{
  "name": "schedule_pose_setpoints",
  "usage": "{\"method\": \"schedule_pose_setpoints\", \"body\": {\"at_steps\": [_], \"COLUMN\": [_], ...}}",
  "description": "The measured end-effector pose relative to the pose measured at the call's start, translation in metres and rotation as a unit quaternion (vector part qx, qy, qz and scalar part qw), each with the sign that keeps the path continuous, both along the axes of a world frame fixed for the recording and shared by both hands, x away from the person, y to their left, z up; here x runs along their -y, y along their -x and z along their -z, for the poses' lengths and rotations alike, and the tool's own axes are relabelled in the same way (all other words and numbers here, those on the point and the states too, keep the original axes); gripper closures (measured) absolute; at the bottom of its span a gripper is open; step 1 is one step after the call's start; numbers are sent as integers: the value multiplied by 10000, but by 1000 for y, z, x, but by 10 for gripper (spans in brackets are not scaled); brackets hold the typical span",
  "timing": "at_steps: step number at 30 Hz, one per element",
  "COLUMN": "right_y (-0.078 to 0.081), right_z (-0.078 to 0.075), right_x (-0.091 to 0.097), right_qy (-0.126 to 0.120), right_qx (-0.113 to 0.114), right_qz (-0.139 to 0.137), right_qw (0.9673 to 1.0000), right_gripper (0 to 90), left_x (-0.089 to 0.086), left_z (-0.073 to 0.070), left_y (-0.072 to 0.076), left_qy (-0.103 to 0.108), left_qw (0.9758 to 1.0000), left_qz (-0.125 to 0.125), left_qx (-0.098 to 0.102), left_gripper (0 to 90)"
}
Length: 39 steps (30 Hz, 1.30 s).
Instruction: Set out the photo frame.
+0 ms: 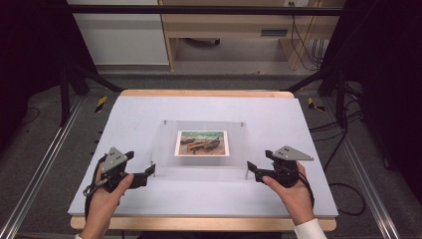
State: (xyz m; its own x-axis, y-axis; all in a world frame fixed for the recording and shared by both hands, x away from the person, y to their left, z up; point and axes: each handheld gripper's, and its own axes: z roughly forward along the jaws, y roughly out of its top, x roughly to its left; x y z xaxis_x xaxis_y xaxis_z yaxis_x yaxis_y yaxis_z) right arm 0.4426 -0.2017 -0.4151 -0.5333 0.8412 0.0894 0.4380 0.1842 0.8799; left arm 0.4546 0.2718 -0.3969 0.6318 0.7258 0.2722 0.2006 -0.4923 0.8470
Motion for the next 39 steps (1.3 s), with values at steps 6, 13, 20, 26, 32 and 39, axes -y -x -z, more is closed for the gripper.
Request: {"method": "schedule_pose_setpoints", "body": {"at_steps": [6,13,20,26,32,39], "right_y": [-24,-45,-41,-42,-44,-45], "right_z": [-8,8,17,23,28,33], "right_x": [-11,-13,-11,-11,-14,-13], "right_qy": [-24,-225,-219,-310,-444,-656], "right_qx": [-208,-257,-560,-792,-1043,-1217], "right_qz": [20,73,60,68,-6,-39], "right_qw": [9998,9994,9982,9963,9936,9904], "right_gripper": [275,334,300,312,324,322], "left_x": [9,12,8,14,17,16], "left_z": [-17,8,28,32,41,45], "left_y": [-32,-50,-46,-46,-47,-47], "left_qy": [-224,84,163,-14,254,517], "left_qw": [9993,9992,9987,9989,9962,9932], "left_qz": [294,200,70,50,101,-43], "left_qx": [-106,-331,-485,-476,-821,-1043], "left_gripper": [125,125,159,191,201,212]}}
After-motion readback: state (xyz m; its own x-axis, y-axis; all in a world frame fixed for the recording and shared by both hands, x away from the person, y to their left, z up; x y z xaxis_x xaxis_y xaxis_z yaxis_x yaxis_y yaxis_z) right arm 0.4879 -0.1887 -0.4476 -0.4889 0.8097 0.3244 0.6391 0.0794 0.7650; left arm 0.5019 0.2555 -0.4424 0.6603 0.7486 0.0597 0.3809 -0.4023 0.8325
